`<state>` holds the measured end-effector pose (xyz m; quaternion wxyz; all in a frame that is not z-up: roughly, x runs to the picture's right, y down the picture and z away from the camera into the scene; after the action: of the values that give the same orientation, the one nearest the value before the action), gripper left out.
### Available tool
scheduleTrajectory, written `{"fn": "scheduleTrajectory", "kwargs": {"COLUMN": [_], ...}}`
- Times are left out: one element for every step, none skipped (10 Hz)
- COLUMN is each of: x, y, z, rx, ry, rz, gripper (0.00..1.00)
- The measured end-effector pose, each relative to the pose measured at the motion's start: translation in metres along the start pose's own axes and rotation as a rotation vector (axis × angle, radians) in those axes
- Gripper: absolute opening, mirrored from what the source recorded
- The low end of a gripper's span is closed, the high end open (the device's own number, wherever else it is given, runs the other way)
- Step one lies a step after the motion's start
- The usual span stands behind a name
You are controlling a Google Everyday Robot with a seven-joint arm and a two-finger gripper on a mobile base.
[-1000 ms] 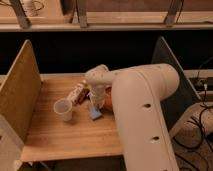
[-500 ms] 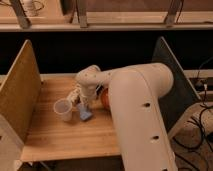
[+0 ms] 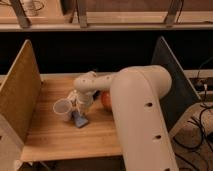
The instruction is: Wipe the white sponge on the table
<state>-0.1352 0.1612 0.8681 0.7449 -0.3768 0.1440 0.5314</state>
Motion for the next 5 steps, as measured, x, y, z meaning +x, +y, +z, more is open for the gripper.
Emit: {"fn": "scheduleTrajectory", "kwargs": {"x": [0.015, 0.029, 0.04, 0.053, 0.058], "y": [-0.001, -0.006, -0.01, -0.018, -0.025], "z": [0.0, 0.001, 0.001, 0.004, 0.006], "rx": [0.006, 0.022, 0.035, 0.063, 0.087], "ry": [0.014, 0.031, 0.044, 0.067, 0.085], "rz": [0.004, 0.011, 0.018, 0.031, 0.047], "gripper": [0.0, 0.0, 0.0, 0.0, 0.0]}}
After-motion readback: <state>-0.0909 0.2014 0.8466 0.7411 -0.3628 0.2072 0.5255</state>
